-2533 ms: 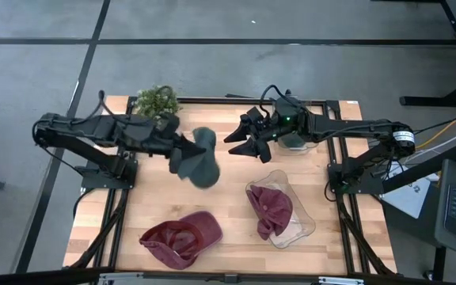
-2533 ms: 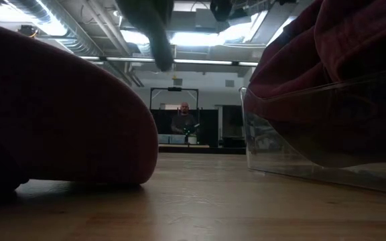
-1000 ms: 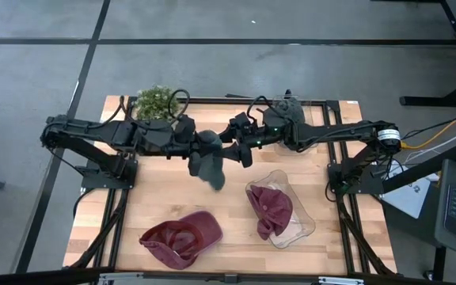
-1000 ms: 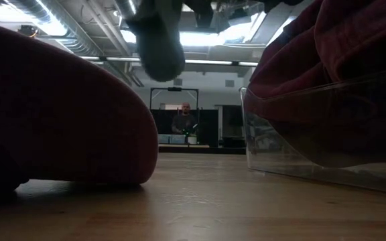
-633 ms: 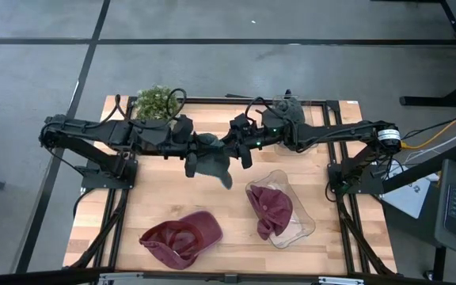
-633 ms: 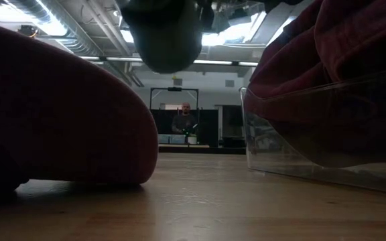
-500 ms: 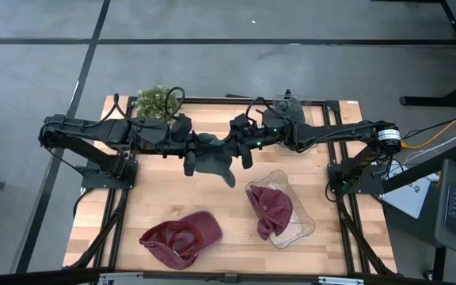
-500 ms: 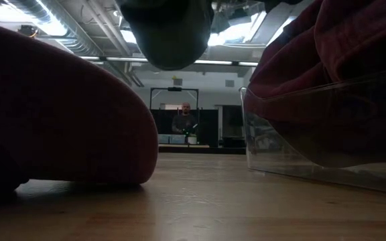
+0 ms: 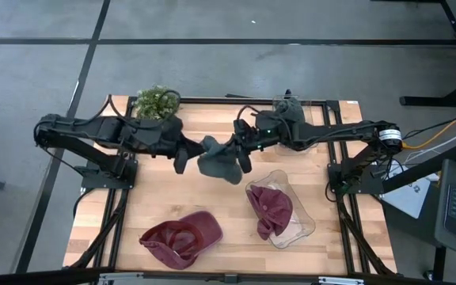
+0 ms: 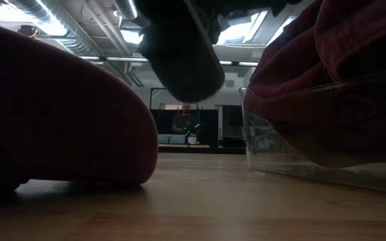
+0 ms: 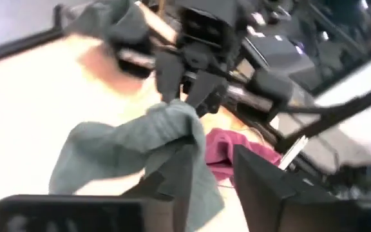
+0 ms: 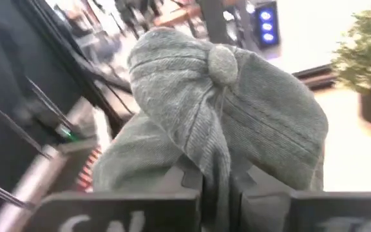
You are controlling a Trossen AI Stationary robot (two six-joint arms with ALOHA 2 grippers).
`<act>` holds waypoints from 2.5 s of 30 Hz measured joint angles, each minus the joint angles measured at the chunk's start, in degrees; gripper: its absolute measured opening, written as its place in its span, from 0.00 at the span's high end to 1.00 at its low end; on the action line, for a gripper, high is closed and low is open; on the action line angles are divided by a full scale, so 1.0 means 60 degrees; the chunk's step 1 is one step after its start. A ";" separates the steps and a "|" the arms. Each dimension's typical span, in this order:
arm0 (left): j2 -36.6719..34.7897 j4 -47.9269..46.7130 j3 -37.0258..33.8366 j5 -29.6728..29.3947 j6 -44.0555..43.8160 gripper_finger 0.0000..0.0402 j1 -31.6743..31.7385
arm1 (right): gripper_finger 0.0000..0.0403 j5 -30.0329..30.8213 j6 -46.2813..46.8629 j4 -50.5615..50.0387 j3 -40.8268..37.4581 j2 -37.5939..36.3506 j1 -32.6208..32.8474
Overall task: Pick & Place hat
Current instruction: Put the black cap into the top transparent bin
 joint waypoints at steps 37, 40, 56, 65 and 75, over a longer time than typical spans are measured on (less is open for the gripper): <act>0.1471 -0.0750 0.0004 0.0664 -0.6519 0.57 0.1297 | 0.95 0.5445 -0.8170 -0.1941 0.0328 -0.0011 0.1462; 0.1471 -0.0849 0.0004 0.0831 -0.6736 0.56 0.1299 | 0.95 0.5412 -0.8175 -0.1910 0.0328 -0.0011 0.1393; 0.1655 0.0119 -0.0004 0.0536 -0.6143 0.57 0.1614 | 0.95 0.4960 -0.8212 -0.1275 0.0328 -0.0011 0.1273; 0.1653 -0.0001 -0.0005 0.0835 -0.5410 0.84 0.1570 | 0.95 0.5012 -0.7940 -0.1292 0.0328 -0.0011 0.1273; 0.1338 -0.0019 -0.0007 0.0669 -0.4198 0.94 0.1570 | 0.84 0.4585 -0.6642 -0.1351 0.0331 -0.0011 0.1268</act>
